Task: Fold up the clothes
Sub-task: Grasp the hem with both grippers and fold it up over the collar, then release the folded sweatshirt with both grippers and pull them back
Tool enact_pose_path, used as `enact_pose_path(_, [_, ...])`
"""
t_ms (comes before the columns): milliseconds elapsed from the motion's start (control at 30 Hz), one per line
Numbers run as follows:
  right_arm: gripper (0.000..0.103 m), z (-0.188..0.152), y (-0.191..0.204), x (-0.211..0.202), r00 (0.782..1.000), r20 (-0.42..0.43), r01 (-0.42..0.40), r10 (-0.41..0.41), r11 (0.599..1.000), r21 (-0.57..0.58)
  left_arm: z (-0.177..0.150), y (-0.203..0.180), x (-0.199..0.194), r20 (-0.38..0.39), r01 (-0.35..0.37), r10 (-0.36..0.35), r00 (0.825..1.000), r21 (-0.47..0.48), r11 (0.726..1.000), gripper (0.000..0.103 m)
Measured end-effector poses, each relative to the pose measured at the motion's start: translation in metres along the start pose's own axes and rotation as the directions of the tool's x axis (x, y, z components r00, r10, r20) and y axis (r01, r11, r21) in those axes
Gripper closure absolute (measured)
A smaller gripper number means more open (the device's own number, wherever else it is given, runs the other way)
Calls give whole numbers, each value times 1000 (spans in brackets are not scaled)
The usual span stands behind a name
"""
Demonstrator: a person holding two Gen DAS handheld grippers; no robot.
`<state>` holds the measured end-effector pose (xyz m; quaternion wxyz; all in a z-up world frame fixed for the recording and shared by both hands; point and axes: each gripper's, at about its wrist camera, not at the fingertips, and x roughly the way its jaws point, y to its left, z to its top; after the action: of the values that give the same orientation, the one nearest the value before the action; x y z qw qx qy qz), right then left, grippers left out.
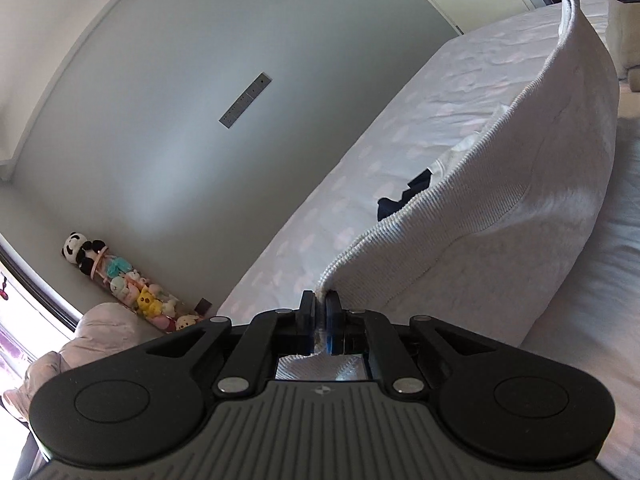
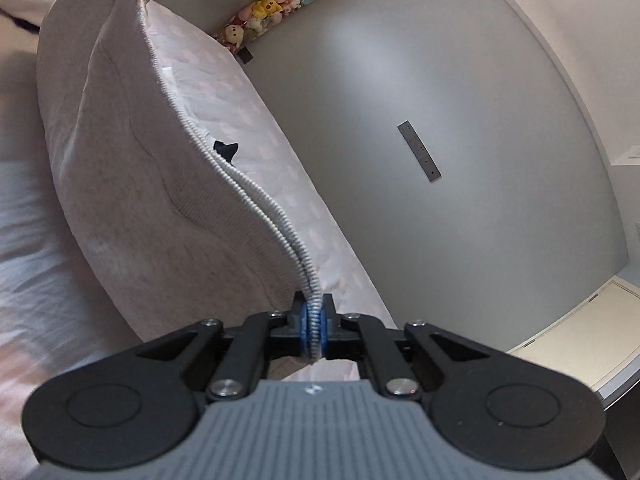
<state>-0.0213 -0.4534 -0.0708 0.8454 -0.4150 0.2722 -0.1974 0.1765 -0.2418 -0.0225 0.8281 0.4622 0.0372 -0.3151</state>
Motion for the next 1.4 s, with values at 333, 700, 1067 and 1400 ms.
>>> enact_pose_path(333, [96,49,-65,93,1000,-21,9,-10,1000,-22,46,46,83,-20,-17,19,1000,92,996,100])
enact_pose_path(700, [96,57,-58,262,993,-115,-40,35,998,-43,48,22,233,-126,33,-15,992,143,989,100])
enact_pose_path(1067, [96,27,-8,378,966,-221,-130,132,991,22,10,-34,321,-221,100,-57,974,188,977,100])
enact_pose_path(1400, [69,24,-16,373,961,-233,-113,150,980,162,-3,-40,307,-194,40,-6,981,167,985,82])
